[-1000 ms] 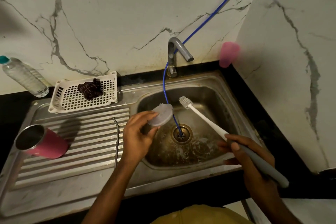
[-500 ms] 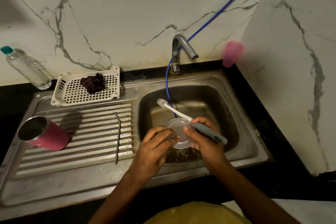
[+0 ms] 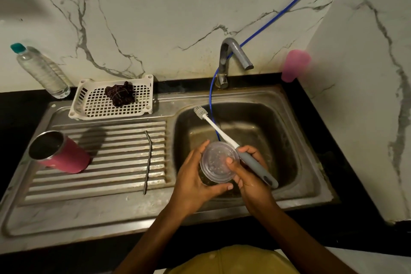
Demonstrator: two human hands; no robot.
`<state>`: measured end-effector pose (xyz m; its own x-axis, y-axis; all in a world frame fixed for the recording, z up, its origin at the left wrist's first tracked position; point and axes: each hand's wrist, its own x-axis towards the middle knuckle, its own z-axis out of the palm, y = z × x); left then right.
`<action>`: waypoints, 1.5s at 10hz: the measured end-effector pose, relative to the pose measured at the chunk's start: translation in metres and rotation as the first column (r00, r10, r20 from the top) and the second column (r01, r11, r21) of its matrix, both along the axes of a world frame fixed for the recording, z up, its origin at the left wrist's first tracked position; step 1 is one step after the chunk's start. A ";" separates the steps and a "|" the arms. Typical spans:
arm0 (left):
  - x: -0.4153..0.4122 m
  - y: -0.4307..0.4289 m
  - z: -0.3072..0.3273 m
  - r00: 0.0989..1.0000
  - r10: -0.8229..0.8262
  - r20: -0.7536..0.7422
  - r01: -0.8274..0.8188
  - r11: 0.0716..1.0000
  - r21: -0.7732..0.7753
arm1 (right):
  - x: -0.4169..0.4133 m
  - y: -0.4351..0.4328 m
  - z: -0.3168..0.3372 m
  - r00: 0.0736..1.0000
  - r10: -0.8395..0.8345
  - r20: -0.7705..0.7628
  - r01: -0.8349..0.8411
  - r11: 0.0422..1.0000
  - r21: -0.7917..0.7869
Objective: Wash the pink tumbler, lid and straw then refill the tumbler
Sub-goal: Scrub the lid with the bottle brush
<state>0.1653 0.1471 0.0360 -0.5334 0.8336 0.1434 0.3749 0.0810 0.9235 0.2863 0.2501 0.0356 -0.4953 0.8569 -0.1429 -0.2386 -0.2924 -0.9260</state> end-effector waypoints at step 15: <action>-0.071 0.010 0.014 0.936 0.201 -0.289 -0.241 0.964 -0.110 | 0.109 -0.019 0.072 0.796 0.326 0.510 -0.592 0.590 0.548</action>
<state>0.0942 0.1568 0.0495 -0.6635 0.7213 0.1987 0.5684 0.3132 0.7608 0.3952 0.2308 0.1080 -0.8845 0.4501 0.1224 0.0966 0.4334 -0.8960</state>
